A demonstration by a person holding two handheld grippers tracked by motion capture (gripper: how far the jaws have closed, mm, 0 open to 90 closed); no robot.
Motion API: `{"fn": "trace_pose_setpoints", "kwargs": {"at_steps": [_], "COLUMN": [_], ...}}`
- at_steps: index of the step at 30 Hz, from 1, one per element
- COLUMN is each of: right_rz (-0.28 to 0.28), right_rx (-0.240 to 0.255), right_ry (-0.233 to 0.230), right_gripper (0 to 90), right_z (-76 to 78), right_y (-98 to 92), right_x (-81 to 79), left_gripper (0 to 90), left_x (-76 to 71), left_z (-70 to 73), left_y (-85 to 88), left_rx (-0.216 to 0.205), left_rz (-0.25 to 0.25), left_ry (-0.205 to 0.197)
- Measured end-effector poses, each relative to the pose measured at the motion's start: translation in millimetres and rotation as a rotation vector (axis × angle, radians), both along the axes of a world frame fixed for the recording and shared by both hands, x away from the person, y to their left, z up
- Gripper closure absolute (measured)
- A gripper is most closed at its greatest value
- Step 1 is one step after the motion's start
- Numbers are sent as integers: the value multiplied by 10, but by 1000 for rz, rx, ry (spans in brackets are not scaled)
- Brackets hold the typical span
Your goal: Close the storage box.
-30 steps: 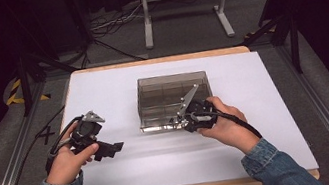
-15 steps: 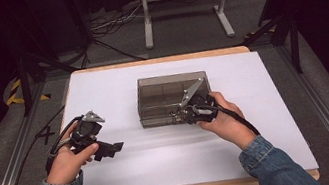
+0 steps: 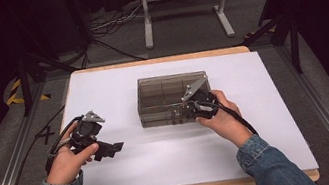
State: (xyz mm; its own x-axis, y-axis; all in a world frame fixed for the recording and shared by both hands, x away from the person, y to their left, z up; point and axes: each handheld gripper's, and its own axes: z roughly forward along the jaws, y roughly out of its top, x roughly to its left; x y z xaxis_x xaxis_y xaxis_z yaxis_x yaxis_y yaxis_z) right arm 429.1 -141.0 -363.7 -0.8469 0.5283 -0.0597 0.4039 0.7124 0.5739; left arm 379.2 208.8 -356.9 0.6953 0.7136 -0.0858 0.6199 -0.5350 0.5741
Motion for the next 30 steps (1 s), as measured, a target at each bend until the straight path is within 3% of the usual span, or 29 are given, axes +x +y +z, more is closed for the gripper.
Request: {"fn": "trace_pose_setpoints", "kwargs": {"at_steps": [8,15,24,30], "right_rz": [-41,-54,2,47], "right_rx": [31,38,59,103], "right_ry": [-25,-13,9,29], "right_gripper": [900,900,861,758], "right_z": [-22,-36,75,188], "right_y": [-14,-13,-62,-103], "right_x": [51,37,-81,-174], "left_gripper": [15,15,15,15], "left_x": [-3,-5,-2,-4], "left_z": [2,5,1,1], "left_y": [0,3,0,7], "left_rx": [-4,-4,-4,-3], "left_rz": [1,2,2,1], "left_ry": [0,0,1,5]}}
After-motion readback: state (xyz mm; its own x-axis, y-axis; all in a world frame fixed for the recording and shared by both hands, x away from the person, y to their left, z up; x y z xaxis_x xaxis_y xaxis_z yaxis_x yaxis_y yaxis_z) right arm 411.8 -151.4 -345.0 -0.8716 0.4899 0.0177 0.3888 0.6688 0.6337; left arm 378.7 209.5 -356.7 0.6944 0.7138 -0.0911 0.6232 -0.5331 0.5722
